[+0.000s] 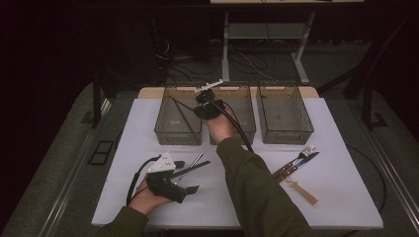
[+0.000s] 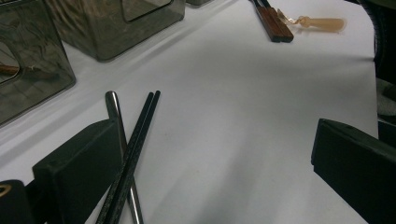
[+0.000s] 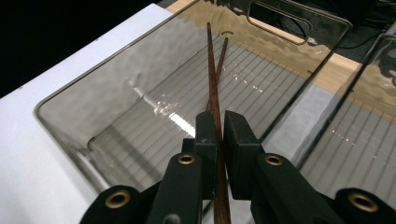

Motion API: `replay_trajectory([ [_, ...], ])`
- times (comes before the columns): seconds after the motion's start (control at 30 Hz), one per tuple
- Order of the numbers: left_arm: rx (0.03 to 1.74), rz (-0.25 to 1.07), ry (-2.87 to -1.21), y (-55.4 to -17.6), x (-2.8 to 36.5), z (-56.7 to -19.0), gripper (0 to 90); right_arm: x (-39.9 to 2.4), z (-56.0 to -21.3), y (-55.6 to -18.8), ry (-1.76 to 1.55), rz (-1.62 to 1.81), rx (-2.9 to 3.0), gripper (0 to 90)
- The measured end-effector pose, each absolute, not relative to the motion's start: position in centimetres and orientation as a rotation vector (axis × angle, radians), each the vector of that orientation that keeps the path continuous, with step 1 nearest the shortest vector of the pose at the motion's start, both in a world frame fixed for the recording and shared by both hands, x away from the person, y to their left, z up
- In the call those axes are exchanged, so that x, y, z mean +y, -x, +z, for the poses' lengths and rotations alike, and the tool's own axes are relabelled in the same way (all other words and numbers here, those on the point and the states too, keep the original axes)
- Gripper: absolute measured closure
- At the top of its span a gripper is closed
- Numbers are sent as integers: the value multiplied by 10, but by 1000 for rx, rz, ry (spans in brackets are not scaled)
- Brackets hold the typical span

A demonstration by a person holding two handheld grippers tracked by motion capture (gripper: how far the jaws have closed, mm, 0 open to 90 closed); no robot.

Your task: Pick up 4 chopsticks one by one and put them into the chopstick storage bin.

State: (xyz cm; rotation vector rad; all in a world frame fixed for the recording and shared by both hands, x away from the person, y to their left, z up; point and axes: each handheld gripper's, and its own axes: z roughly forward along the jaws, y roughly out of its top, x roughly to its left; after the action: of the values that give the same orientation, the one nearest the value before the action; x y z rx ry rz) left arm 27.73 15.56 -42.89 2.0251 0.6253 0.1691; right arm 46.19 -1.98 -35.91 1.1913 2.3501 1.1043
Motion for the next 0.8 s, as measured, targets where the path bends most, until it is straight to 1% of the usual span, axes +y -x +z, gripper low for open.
replay_trajectory([
  [0.33, 624, 164, -2023, -277, 156, -428, 7, 3, -372, -481, -1213, 1029, 2357, 842],
  [0.57, 618, 165, -2019, -277, 156, -428, 7, 9, -379, -484, -1229, 1019, 2368, 831],
  [0.73, 619, 166, -2021, -277, 156, -428, 7, 10, -377, -482, -1214, 1044, 2375, 674],
  [0.8, 621, 166, -2018, -277, 156, -428, 7, 8, -375, -481, -1209, 1058, 2389, 632],
])
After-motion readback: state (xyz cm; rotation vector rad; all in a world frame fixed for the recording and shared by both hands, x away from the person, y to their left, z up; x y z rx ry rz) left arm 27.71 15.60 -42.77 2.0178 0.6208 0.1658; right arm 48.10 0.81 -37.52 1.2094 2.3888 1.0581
